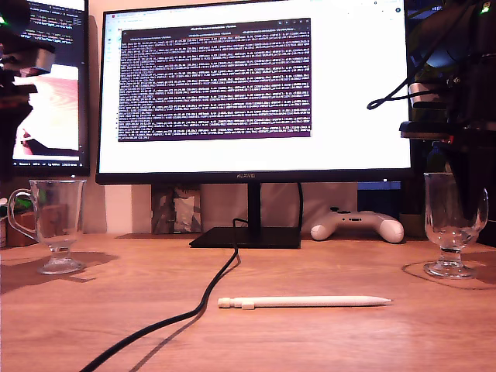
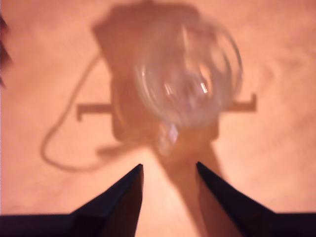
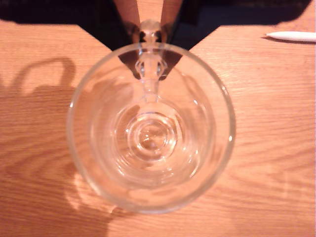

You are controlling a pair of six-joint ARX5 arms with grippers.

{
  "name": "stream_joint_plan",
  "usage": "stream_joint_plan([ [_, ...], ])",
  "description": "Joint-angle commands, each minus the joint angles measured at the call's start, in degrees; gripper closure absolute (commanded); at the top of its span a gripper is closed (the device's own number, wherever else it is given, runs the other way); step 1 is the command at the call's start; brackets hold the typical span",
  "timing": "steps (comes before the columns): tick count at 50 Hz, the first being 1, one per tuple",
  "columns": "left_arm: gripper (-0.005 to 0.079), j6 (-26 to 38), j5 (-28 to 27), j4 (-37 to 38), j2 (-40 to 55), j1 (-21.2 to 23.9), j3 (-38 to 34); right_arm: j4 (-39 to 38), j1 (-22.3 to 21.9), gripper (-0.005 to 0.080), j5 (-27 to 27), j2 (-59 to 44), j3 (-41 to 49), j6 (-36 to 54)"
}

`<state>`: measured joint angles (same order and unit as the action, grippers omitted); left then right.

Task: Pick the small glass cups in front of you with each of your hands, and place them behind the white pen

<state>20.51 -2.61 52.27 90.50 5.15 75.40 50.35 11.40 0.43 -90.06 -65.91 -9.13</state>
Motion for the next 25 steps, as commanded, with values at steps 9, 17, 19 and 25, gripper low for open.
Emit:
stream_joint_plan([
  [9,0.0438,0.76,-0.59,-1.27,3.15,0.15,0.92,-0.42,0.61,0.0765,-0.26,0.09,-0.52,0.15],
  [17,0.0440,1.60,-1.31,-2.45,5.44,0.15,0.92,-0.35,0.61,0.0765,-0.26,0.09,-0.52,0.13],
  [19,0.0441,1.62,-1.36,-2.78,6.03,0.15,0.92,-0.37,0.61,0.0765,-0.28,0.09,-0.52,0.11],
  [25,0.0461,1.62,-1.42,-3.32,7.56,0.15,0.92,-0.37,0.61,0.0765,-0.26,0.09,-0.52,0.11],
])
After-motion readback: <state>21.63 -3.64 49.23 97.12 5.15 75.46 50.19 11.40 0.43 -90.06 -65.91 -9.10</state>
